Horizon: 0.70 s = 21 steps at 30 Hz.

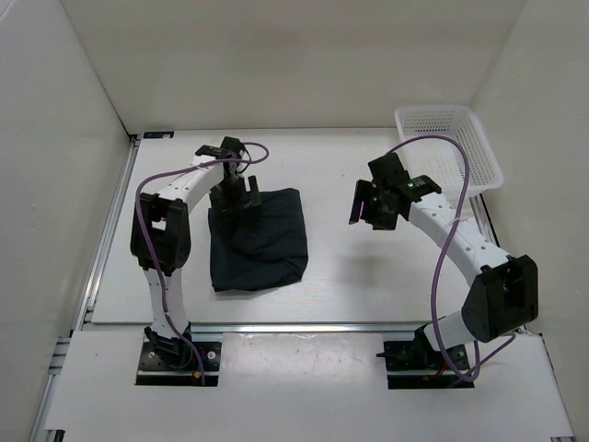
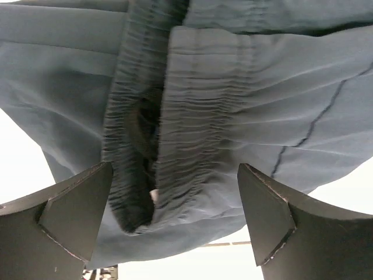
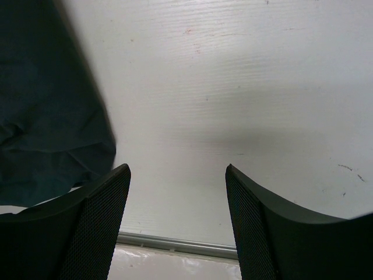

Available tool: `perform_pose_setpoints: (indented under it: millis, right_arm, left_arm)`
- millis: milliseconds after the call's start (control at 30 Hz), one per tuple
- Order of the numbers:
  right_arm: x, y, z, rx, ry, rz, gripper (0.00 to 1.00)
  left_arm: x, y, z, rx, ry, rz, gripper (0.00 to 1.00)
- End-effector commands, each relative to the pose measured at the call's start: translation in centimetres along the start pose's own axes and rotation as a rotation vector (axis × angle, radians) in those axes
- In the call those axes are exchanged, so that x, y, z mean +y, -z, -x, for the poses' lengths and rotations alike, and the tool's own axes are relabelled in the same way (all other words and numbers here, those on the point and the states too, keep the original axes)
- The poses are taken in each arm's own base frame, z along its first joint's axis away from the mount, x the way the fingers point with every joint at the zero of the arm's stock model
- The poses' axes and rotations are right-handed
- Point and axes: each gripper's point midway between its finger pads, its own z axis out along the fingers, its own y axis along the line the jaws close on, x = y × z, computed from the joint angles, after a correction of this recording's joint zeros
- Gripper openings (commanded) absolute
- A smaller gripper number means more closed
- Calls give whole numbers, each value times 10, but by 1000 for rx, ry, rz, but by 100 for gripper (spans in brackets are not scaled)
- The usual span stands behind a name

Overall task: Fold and stack the shorts
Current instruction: Fold the shorts

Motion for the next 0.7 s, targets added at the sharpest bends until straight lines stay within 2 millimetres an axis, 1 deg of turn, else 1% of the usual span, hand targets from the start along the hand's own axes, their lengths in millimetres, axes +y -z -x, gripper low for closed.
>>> perform_pose_setpoints:
  millis: [0,33,100,133,167,233,267,300,367,467,600,633,667]
  right_arm:
    - [-5,8,0,-21,12,-6,71]
    - [-5,8,0,-21,12,-6,71]
    - [-4,9,-1,-16,12,2,71]
    - [-4,6,-2,-8,13,-3,71]
    - [-4,6,-2,-8,13,-3,71]
    - [-4,6,-2,-8,13,-3,71]
    - [-4,6,-2,-8,13,-3,71]
    - [-3,6,-3,-3,13,5,71]
    - [-3,6,-3,-3,13,5,71]
    - [-3,6,-3,-3,13,5,71]
    - [-3,6,-3,-3,13,5,71]
    - [-4,4,-4,5,13,0,71]
    - [-4,4,-4,5,13,0,71]
  left_arm:
    - [9,21,12,-76,7,-51,100]
    - [9,13,10,-61,-9,-55,100]
    - [17,2,5,-28,-6,-37,100]
    - [16,2,7,-36,-18,-41,100]
    - [16,-8,3,-10,-16,-44,100]
    - [13,-14,1,12,-41,-71,100]
    - [14,-21,-1,30,-39,-64,100]
    - [14,-21,-1,30,-39,-64,100]
    - [12,-29,-3,49,-50,-79,96]
    - [7,-27,-2,50,-60,-107,90]
    - [4,-25,0,46,-71,-122,78]
    - [2,-21,1,37,-60,-126,74]
    - [2,-21,1,37,-60,-126,74]
